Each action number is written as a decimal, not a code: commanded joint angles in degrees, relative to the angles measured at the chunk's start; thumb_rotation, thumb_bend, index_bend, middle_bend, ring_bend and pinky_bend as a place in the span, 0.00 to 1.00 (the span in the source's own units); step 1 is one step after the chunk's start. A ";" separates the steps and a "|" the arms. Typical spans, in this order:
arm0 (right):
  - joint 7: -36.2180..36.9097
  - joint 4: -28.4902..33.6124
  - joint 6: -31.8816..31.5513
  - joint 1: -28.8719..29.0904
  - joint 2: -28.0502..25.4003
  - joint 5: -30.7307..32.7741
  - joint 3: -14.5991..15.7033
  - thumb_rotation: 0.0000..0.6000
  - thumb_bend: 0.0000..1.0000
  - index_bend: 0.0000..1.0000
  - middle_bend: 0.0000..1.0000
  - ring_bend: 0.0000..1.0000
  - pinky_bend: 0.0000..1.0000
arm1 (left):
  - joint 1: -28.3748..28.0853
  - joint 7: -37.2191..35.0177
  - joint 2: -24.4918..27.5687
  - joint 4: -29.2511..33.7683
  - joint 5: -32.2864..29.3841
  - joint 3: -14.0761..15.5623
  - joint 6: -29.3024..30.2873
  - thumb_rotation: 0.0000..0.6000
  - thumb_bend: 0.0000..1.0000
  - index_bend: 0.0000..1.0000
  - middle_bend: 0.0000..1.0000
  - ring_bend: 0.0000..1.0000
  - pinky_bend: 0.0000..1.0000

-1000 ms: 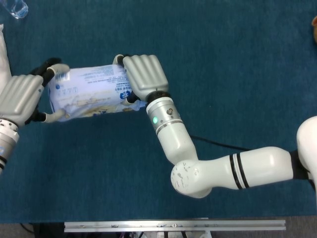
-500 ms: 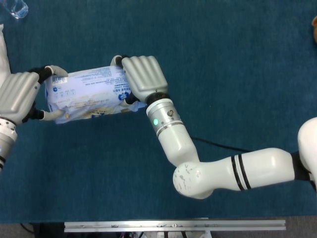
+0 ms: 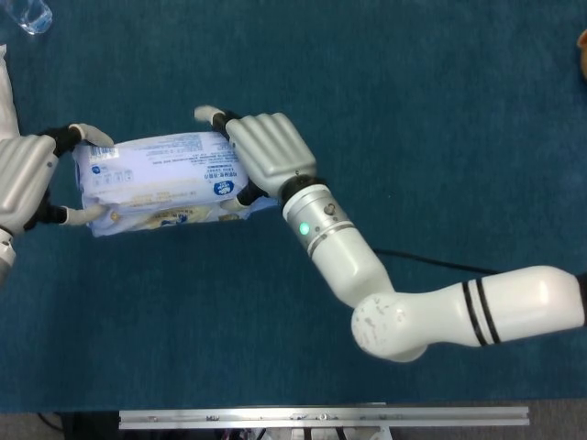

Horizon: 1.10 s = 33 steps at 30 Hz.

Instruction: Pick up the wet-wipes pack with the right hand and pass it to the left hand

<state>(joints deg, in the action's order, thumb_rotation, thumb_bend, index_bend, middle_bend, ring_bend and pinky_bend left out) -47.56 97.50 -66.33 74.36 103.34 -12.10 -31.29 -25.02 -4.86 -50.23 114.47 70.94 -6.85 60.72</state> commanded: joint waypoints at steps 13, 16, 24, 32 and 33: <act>4.23 10.38 4.69 -5.91 -14.44 -5.00 4.91 1.00 0.08 0.00 0.00 0.00 0.19 | 1.67 -5.59 1.69 -1.32 5.66 1.03 0.78 1.00 0.31 0.57 0.53 0.62 0.85; 4.72 13.63 5.39 -8.06 -19.55 -7.35 6.80 1.00 0.08 0.00 0.00 0.00 0.19 | 2.00 -7.37 2.36 -1.43 6.35 0.97 1.07 1.00 0.31 0.57 0.53 0.62 0.85; 9.72 19.19 6.65 -16.82 -32.27 -15.84 14.32 1.00 0.09 0.00 0.00 0.00 0.19 | 2.94 -10.97 3.25 -2.73 7.34 0.70 2.39 1.00 0.31 0.57 0.53 0.62 0.85; 17.55 19.62 7.45 -24.39 -39.00 -27.21 19.32 1.00 0.09 0.00 0.00 0.00 0.19 | 2.79 -11.79 3.44 -2.38 7.68 0.41 2.30 1.00 0.31 0.57 0.53 0.62 0.85; 18.33 19.68 7.69 -24.66 -39.20 -28.18 19.34 1.00 0.09 0.00 0.00 0.00 0.19 | 2.75 -11.77 3.47 -2.20 7.75 0.38 2.29 1.00 0.31 0.57 0.53 0.62 0.85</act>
<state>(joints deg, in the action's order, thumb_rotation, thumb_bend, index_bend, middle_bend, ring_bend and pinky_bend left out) -31.41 116.81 -59.32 51.39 65.72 -37.86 -13.13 -22.24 -16.62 -46.78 112.21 78.64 -6.44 63.02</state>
